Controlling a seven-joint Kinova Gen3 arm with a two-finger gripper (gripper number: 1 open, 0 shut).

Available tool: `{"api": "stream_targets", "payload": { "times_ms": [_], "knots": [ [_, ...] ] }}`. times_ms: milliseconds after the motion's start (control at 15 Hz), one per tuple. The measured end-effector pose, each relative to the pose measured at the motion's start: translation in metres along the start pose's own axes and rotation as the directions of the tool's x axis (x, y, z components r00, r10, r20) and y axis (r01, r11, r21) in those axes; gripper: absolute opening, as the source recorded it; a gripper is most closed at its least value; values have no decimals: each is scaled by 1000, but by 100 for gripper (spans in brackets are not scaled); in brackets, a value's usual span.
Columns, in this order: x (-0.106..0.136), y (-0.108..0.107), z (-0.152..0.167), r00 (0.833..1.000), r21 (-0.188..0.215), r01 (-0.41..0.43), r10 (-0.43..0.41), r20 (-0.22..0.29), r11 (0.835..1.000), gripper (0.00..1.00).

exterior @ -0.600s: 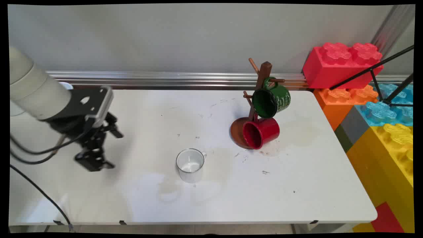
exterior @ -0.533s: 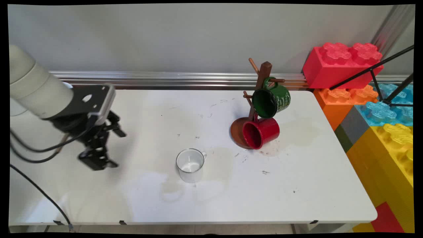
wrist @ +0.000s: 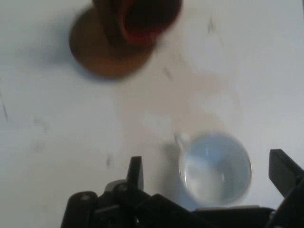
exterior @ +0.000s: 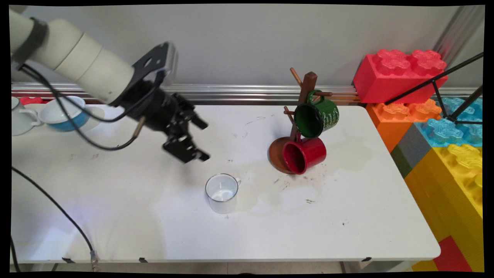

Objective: Pick up the green mug from the rack

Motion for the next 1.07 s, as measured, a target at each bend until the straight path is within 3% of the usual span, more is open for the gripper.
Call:
{"api": "stream_targets", "payload": {
  "times_ms": [333,600,1067],
  "knots": [
    [28,-8,13,992,6,85,-84,-99,996,100],
    [49,0,27,978,0,172,-171,-123,985,100],
    [108,35,53,921,-2,364,-360,-149,931,100]
  ]
}}
